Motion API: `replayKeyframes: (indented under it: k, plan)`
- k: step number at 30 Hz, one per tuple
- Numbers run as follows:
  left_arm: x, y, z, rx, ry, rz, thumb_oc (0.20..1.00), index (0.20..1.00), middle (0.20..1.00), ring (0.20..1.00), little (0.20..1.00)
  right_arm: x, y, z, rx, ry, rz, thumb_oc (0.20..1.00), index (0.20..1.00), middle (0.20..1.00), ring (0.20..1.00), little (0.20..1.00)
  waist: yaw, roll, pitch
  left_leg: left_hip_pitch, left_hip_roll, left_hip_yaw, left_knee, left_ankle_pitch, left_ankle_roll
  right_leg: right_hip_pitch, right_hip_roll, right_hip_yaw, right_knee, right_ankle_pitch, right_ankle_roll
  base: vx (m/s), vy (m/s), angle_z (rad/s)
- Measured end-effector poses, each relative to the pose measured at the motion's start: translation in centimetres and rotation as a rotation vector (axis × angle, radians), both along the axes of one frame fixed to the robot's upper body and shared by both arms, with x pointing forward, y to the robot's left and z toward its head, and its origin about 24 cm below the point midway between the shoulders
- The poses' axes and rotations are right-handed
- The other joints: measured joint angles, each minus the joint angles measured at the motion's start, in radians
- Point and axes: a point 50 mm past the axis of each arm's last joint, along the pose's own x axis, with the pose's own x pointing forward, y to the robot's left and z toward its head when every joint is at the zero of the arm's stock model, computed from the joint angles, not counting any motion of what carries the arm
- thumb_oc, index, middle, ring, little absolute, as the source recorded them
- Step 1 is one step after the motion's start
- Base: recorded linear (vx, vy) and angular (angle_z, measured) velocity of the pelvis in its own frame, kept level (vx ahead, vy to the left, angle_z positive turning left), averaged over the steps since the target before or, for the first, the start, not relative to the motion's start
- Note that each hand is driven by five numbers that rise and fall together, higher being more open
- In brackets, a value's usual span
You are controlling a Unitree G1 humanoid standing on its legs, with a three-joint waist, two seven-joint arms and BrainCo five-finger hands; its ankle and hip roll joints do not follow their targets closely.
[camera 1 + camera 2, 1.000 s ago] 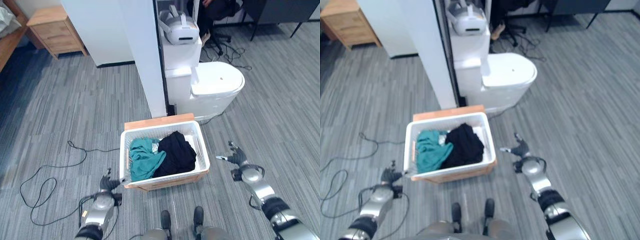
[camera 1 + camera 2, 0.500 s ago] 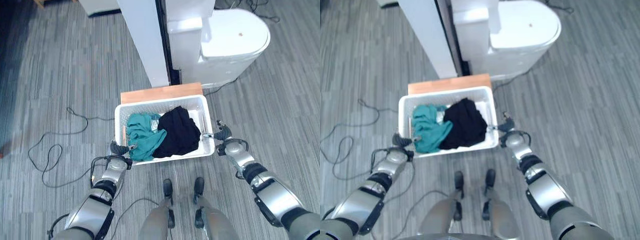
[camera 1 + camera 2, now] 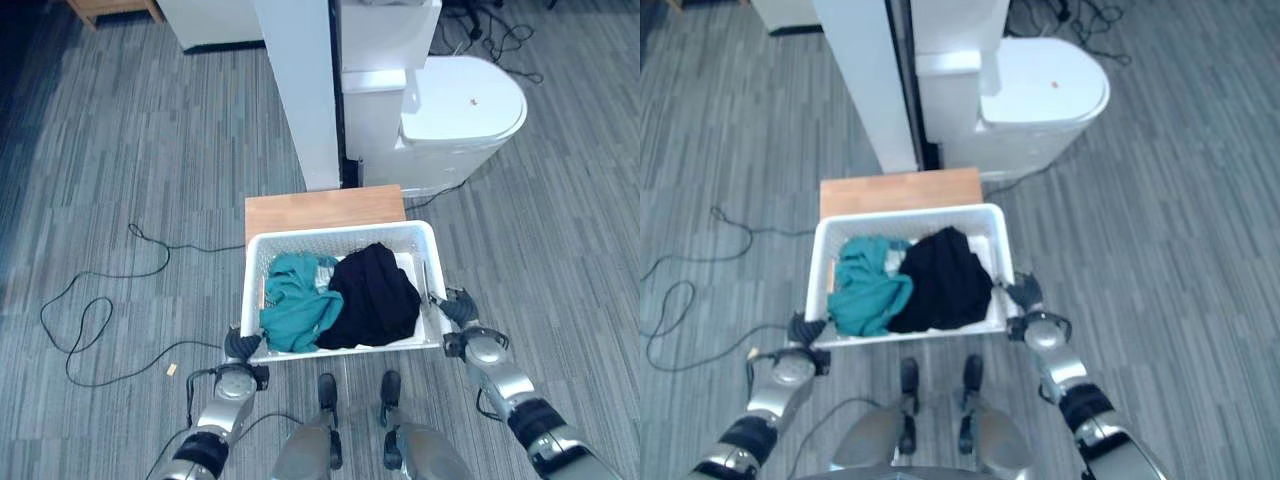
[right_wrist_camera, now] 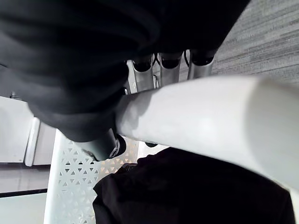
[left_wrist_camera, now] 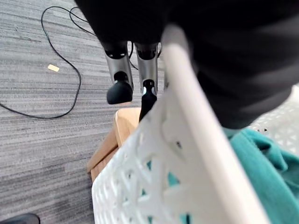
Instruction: Grab the laundry basket,head to the washer,open it,put in the laundry and shut it.
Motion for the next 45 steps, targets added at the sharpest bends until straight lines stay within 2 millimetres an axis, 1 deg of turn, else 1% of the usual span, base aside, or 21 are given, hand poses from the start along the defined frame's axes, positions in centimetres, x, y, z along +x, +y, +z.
replayKeyframes:
  k: [5, 10, 14, 16, 20, 23, 24, 26, 28, 29, 30, 31, 32, 33, 34, 35, 36, 38, 40, 42, 45]
  plan:
    - [-2.1, -0.7, -0.2, -0.04, 0.012, -0.037, 0.2, 0.2, 0.2, 0.2, 0.2, -3.1, -1.1, 0.2, 0.042, -0.035, -0.01, 0.2, 0.2, 0.2, 0.2, 0.2, -0.029, -0.003, -0.004, 0.055, 0.022, 0.006, 0.0, -0.026, -0.027, 0.05, 0.019, 0.014, 0.0, -0.005, -0.002, 0.03, -0.064, -0.08]
    - [-3.6, -1.2, -0.1, -0.07, 0.009, -0.064, 0.2, 0.2, 0.2, 0.2, 0.2, -4.8, -1.8, 0.7, 0.053, -0.06, -0.007, 0.2, 0.2, 0.2, 0.2, 0.2, -0.062, -0.008, -0.033, 0.084, 0.02, 0.011, 0.012, -0.021, -0.017, 0.034, 0.032, 0.083, 0.021, -0.006, -0.005, -0.02, 0.042, -0.37]
    - [-4.0, -1.3, -0.1, -0.079, 0.009, -0.069, 0.2, 0.2, 0.2, 0.2, 0.2, -4.7, -2.0, 1.3, 0.046, -0.082, 0.015, 0.2, 0.2, 0.2, 0.2, 0.2, -0.061, -0.014, -0.067, 0.087, -0.006, -0.148, 0.064, -0.056, -0.005, -0.003, 0.037, 0.215, 0.064, 0.001, -0.005, 0.0, 0.093, -0.93]
    - [-3.8, -1.6, 0.0, -0.073, 0.003, -0.08, 0.2, 0.2, 0.2, 0.2, 0.2, -5.0, -2.4, 1.2, 0.031, -0.075, 0.02, 0.2, 0.2, 0.2, 0.2, 0.2, -0.085, -0.004, -0.074, 0.096, -0.012, -0.179, 0.077, -0.077, -0.005, -0.011, 0.037, 0.254, 0.071, 0.009, 0.004, 0.0, 0.123, -1.06]
    - [-3.4, -1.7, 0.7, -0.049, -0.019, -0.132, 0.2, 0.2, 0.2, 0.2, 0.2, -5.5, -3.0, 1.4, 0.038, -0.082, 0.008, 0.2, 0.2, 0.2, 0.2, 0.2, -0.133, 0.004, -0.097, 0.144, -0.019, -0.111, 0.021, -0.107, 0.004, -0.036, 0.055, 0.366, 0.073, 0.03, 0.034, -0.04, 0.139, -0.95]
    - [-2.8, -1.0, 2.0, -0.009, -0.067, -0.154, 0.2, 0.2, 0.2, 0.2, 0.2, -5.7, -2.6, 2.3, 0.078, -0.131, 0.007, 0.2, 0.2, 0.2, 0.2, 0.2, -0.175, -0.027, -0.117, 0.148, -0.041, 0.058, 0.003, -0.097, 0.023, -0.097, 0.045, 0.493, 0.075, 0.071, 0.074, -0.09, 0.056, -1.3]
    - [-2.4, -0.9, 2.3, -0.004, -0.081, -0.16, 0.2, 0.2, 0.2, 0.2, 0.2, -5.7, -2.5, 2.4, 0.08, -0.139, 0.005, 0.2, 0.2, 0.2, 0.2, 0.2, -0.187, -0.03, -0.119, 0.149, -0.043, 0.071, 0.002, -0.105, 0.032, -0.111, 0.045, 0.486, 0.074, 0.074, 0.079, -0.09, -0.045, -1.56]
    - [-2.1, -0.5, 3.1, 0.013, -0.109, -0.157, 0.2, 0.2, 0.2, 0.2, 0.2, -5.2, -2.0, 2.5, 0.099, -0.147, 0.01, 0.2, 0.2, 0.2, 0.2, 0.2, -0.187, -0.048, -0.123, 0.154, -0.038, 0.222, 0.001, -0.114, 0.03, -0.176, 0.028, 0.363, 0.092, 0.023, 0.06, -0.04, -0.064, -1.55]
    - [-2.0, -0.2, 3.2, 0.016, -0.117, -0.145, 0.2, 0.2, 0.2, 0.2, 0.2, -4.9, -1.8, 2.8, 0.101, -0.163, 0.024, 0.2, 0.2, 0.2, 0.2, 0.2, -0.162, -0.038, -0.118, 0.172, -0.001, 0.342, 0.001, -0.13, 0.029, -0.226, -0.012, 0.135, 0.169, 0.01, 0.045, 0.08, -0.139, -2.19]
    - [-2.6, 0.3, 3.0, 0.013, -0.105, -0.122, 0.2, 0.2, 0.2, 0.2, 0.2, -4.7, -1.4, 2.4, 0.112, -0.151, 0.028, 0.2, 0.2, 0.2, 0.2, 0.2, -0.137, -0.021, -0.117, 0.209, 0.046, 0.461, 0.002, -0.141, 0.004, -0.215, -0.064, -0.167, 0.232, -0.02, 0.007, 0.15, -0.239, -3.4]
    - [-4.1, 0.3, 1.7, 0.001, -0.05, -0.109, 0.2, 0.2, 0.2, 0.2, 0.2, -5.3, -0.9, 1.6, 0.121, -0.12, 0.03, 0.2, 0.2, 0.2, 0.2, 0.2, -0.089, -0.026, -0.135, 0.277, 0.067, 0.542, 0.016, -0.146, 0.001, -0.154, -0.166, -0.402, 0.286, -0.074, 0.0, 0.16, -0.222, -3.52]
    - [-3.9, -0.6, 0.7, -0.027, -0.016, -0.126, 0.2, 0.2, 0.2, 0.2, 0.2, -5.7, -2.0, 1.4, 0.084, -0.102, 0.017, 0.2, 0.2, 0.2, 0.2, 0.2, -0.103, 0.004, -0.149, 0.279, 0.112, 0.424, 0.038, -0.16, -0.042, -0.127, -0.165, -0.431, 0.3, -0.047, -0.034, 0.49, -0.369, -2.47]
    - [-3.3, -1.6, 0.6, -0.045, -0.011, -0.154, 0.2, 0.2, 0.2, 0.2, 0.2, -6.0, -3.2, 1.4, 0.046, -0.085, 0.001, 0.2, 0.2, 0.2, 0.2, 0.2, -0.132, 0.029, -0.152, 0.28, 0.126, 0.415, 0.056, -0.144, -0.043, -0.13, -0.162, -0.392, 0.337, -0.061, -0.043, 0.51, -0.373, -0.63]
    - [-3.2, -2.2, 0.5, -0.052, -0.01, -0.175, 0.2, 0.2, 0.2, 0.2, 0.2, -6.3, -3.8, 1.3, 0.031, -0.079, -0.01, 0.2, 0.2, 0.2, 0.2, 0.2, -0.157, 0.041, -0.157, 0.295, 0.126, 0.408, 0.089, -0.124, -0.058, -0.134, -0.149, -0.362, 0.358, -0.091, -0.02, 0.5, -0.383, 0.18]
    - [-3.4, -2.4, 0.6, -0.048, -0.01, -0.191, 0.2, 0.2, 0.2, 0.2, 0.2, -6.7, -4.1, 0.6, 0.055, -0.069, -0.036, 0.2, 0.2, 0.2, 0.2, 0.2, -0.17, 0.015, -0.161, 0.28, 0.14, 0.375, 0.191, -0.134, -0.105, -0.124, -0.137, -0.289, 0.368, -0.15, -0.007, 0.13, -0.163, -0.7]
    - [-4.0, -2.3, 0.1, -0.043, 0.012, -0.186, 0.2, 0.2, 0.2, 0.2, 0.2, -6.4, -3.6, 0.0, 0.084, -0.053, -0.048, 0.2, 0.2, 0.2, 0.2, 0.2, -0.118, 0.002, -0.166, 0.245, 0.175, 0.364, 0.385, -0.132, -0.108, -0.121, -0.099, -0.189, 0.378, -0.174, -0.047, 0.18, -0.098, -2.21]
    - [-5.0, -2.3, -0.7, -0.051, 0.048, -0.167, 0.2, 0.2, 0.2, 0.2, 0.2, -6.3, -3.5, 0.6, 0.038, -0.061, -0.002, 0.2, 0.2, 0.2, 0.2, 0.2, -0.07, 0.013, -0.192, 0.08, 0.182, 0.166, 0.671, -0.135, -0.103, -0.091, -0.051, -0.081, 0.269, -0.124, -0.083, 0.12, -0.046, -2.5]
    - [-4.4, -2.7, -0.3, -0.058, 0.024, -0.179, 0.2, 0.2, 0.2, 0.2, 0.2, -6.2, -4.2, 1.3, 0.003, -0.076, 0.005, 0.2, 0.2, 0.2, 0.2, 0.2, -0.076, 0.027, -0.192, -0.019, 0.077, 0.004, 0.576, -0.229, -0.108, -0.055, -0.051, -0.045, 0.181, -0.062, -0.067, 0.19, 0.003, -1.34]
    - [-4.3, -2.7, -0.2, -0.055, 0.022, -0.183, 0.2, 0.2, 0.2, 0.2, 0.2, -6.5, -4.3, 1.0, -0.003, -0.056, 0.005, 0.2, 0.2, 0.2, 0.2, 0.2, -0.08, 0.02, -0.185, -0.071, 0.043, -0.016, 0.433, -0.227, -0.104, 0.008, -0.042, -0.05, 0.141, -0.07, -0.055, 0.28, 0.011, -0.51]
    - [-4.5, -2.8, -0.3, -0.059, 0.025, -0.186, 0.2, 0.2, 0.2, 0.2, 0.2, -6.6, -4.3, 0.9, -0.002, -0.057, 0.007, 0.2, 0.2, 0.2, 0.2, 0.2, -0.073, 0.017, -0.184, -0.121, 0.001, -0.042, 0.233, -0.17, -0.084, 0.094, -0.013, -0.029, 0.038, -0.083, -0.063, 0.35, -0.003, -0.55]
    - [-4.7, -2.6, -0.5, -0.056, 0.034, -0.18, 0.2, 0.2, 0.2, 0.2, 0.2, -6.7, -4.4, 0.6, -0.004, -0.043, 0.002, 0.2, 0.2, 0.2, 0.2, 0.2, -0.043, 0.033, -0.176, -0.19, -0.02, -0.076, 0.138, -0.067, -0.062, 0.14, 0.019, -0.022, 0.001, -0.061, -0.065, 0.29, 0.026, -0.59]
